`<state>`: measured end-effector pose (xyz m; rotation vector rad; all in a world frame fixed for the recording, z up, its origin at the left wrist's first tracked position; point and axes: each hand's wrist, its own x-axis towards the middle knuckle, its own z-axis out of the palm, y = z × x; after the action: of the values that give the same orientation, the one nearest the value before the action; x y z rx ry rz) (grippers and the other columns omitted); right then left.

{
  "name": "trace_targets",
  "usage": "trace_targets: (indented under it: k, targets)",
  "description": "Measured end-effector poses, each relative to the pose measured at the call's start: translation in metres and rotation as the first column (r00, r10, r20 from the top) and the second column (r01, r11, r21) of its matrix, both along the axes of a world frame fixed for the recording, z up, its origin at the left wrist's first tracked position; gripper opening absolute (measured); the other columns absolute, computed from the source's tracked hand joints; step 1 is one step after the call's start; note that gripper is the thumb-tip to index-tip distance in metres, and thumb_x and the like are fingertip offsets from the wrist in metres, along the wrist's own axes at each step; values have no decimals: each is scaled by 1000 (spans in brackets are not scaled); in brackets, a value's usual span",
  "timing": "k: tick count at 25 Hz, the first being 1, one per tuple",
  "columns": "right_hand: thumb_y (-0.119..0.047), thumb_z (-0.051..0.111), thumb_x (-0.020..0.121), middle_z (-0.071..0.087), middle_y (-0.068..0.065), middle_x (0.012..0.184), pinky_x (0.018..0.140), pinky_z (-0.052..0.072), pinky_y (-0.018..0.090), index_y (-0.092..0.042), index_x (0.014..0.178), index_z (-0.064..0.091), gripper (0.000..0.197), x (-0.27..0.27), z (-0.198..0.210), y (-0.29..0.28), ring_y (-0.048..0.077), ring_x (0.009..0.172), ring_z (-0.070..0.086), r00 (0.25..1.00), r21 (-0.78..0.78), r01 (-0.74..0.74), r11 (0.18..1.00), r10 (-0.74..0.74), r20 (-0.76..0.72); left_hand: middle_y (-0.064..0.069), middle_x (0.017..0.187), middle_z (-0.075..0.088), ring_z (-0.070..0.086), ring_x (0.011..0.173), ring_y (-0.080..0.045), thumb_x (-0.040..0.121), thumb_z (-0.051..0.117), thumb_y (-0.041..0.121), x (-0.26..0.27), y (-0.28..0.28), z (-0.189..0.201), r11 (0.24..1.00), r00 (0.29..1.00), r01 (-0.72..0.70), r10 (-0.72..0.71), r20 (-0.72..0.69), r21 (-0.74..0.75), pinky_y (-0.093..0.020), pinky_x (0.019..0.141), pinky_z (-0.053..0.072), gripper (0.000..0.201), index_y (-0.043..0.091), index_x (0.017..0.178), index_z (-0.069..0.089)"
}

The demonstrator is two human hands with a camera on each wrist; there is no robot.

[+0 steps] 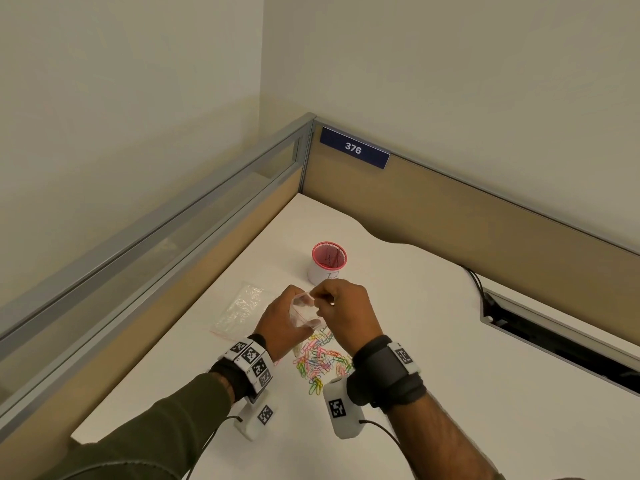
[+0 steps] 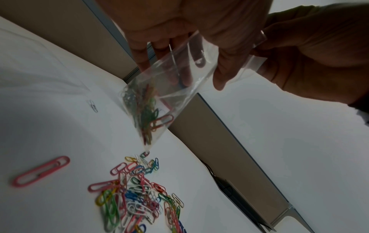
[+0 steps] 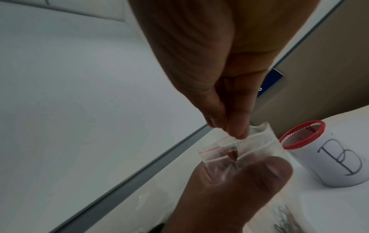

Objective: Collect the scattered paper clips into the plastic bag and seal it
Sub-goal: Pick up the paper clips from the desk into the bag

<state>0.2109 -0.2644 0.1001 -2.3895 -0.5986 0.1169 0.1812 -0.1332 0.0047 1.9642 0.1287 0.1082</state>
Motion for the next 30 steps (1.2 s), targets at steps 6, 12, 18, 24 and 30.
trace_targets:
  k: [6,12,18,24,30]
  targets:
    - [-8,59,88,69,1,93,79,57,30,-15,94,69,14,26,-35,-55,16,82,66,973,58,222,973,-216,-85,8,112,64,59,115,-11,78,80,19,-7,12,-3,995,999,-32,34,17,-95,-33,94,54,39,25,107,54]
    - [-18,56,89,53,10,126,100,45,33,-12,118,58,29,17,-130,-101,27,115,53,910,-558,138,818,-327,-255,4,114,65,60,115,-12,78,81,14,-15,27,-6,990,997,-55,61,48,-129,-33,94,54,41,25,108,55]
    - [-26,55,91,51,10,117,92,49,35,-9,113,60,28,-16,-150,-80,29,109,55,936,-463,100,881,-242,-256,2,115,65,60,115,-14,77,81,12,-13,27,-10,986,996,-76,83,43,-148,-32,96,52,41,22,109,56]
    - [-37,72,78,47,6,115,85,50,32,-14,111,53,45,-38,-155,-98,25,103,56,882,-543,133,829,-349,-317,1,116,65,61,115,-15,78,81,12,-10,25,-9,986,995,-77,85,47,-148,-28,94,50,41,22,108,56]
    - [-28,55,92,59,10,115,88,51,33,-12,110,61,25,-6,-152,-68,26,100,62,923,-422,161,892,-287,-255,5,115,65,60,116,-13,78,81,15,-12,20,-12,990,998,-54,58,26,-133,-32,93,54,41,24,108,55]
